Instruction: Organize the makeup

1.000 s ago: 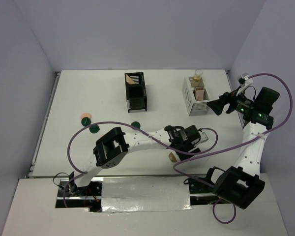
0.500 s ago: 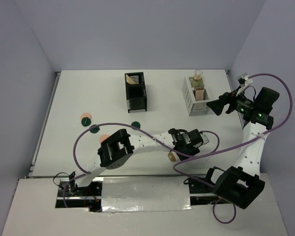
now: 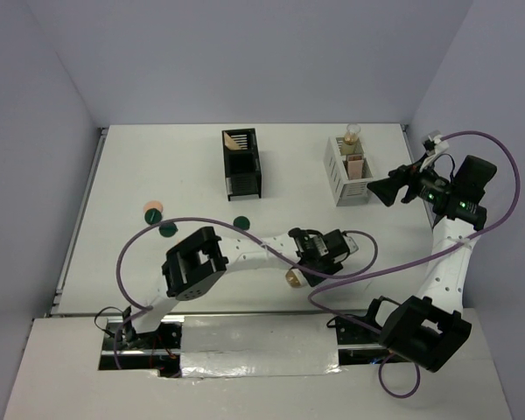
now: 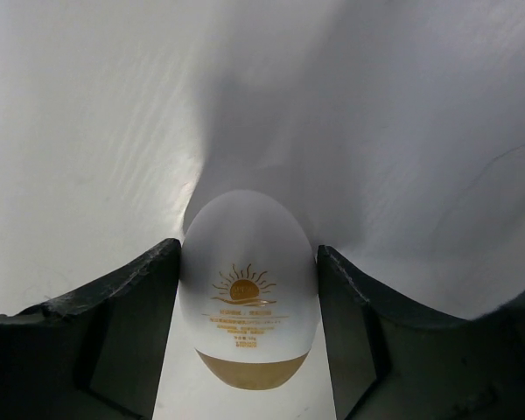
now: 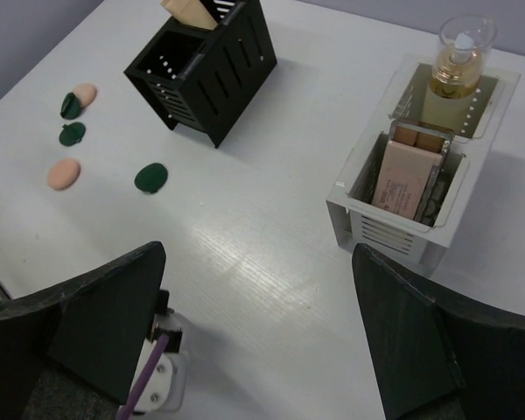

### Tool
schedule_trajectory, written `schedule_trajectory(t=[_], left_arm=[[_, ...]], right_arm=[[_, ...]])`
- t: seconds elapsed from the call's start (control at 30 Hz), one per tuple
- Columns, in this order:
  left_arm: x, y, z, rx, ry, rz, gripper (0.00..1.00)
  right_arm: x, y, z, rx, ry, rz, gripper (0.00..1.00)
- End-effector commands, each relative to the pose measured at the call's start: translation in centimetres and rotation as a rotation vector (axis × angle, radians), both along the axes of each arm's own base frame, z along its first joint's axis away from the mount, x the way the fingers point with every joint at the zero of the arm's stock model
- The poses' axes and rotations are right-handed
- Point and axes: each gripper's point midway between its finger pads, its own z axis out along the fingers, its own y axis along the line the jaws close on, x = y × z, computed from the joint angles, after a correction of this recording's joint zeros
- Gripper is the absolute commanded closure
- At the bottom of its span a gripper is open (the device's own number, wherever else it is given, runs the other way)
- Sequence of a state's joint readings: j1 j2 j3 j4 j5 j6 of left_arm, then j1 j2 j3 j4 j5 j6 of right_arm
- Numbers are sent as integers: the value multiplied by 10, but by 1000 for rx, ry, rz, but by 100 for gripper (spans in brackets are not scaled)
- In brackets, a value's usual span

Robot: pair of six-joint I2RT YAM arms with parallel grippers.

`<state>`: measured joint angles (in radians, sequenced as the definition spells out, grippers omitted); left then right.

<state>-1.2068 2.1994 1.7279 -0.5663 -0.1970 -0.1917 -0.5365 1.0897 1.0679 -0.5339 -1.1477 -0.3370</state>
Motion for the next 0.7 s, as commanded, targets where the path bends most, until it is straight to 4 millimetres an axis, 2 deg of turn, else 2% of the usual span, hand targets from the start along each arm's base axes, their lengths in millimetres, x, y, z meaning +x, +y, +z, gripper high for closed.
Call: schedule_trajectory(t=[0.0,0.03,0.07,0.13,0.17,0.2,0.3,0.33,0.37,0.4,0.43,0.47,0.5,0.57,0.6,0.67], left_arm=[[29,13,44,-95,-43,105,96],[39,24,45,-97,-39,141,99],[45,25,61,-147,-47,154,100],[62,40,72,-186,-39,208,100],[67,40,95,-252,-49,218,100],[79,50,116,-301,-66,255,100],[103,65,153,-405,-103,322,100],[120,80,175,-453,-137,365,100],[128,87,188,-486,-155,384,100],[150,99,204,-534,-194,422,100],[159,107,222,-570,-225,435,100],[169,113,233,-593,-250,440,100],[189,124,252,-648,-281,461,100],[211,134,264,-703,-296,465,100],[226,147,270,-729,-314,481,100],[250,154,281,-790,-362,483,100]], right_arm=[[-6,8,13,6,-42,59,6],[-7,10,13,17,-39,72,8],[-7,11,14,22,-42,85,14],[-9,15,15,35,-41,112,20],[-8,14,13,37,-33,114,25],[-9,15,13,30,-33,123,32],[-6,16,6,14,-24,139,44],[-8,19,2,17,-4,150,53],[-7,21,-1,11,7,157,58],[-7,23,-5,0,18,164,63],[-8,25,-8,-6,23,171,70],[-9,31,-12,-10,29,192,72],[-10,34,-14,-14,36,203,74],[-12,42,-21,-24,47,225,75],[-12,45,-21,-29,42,231,75],[-14,49,-26,-25,54,234,75]])
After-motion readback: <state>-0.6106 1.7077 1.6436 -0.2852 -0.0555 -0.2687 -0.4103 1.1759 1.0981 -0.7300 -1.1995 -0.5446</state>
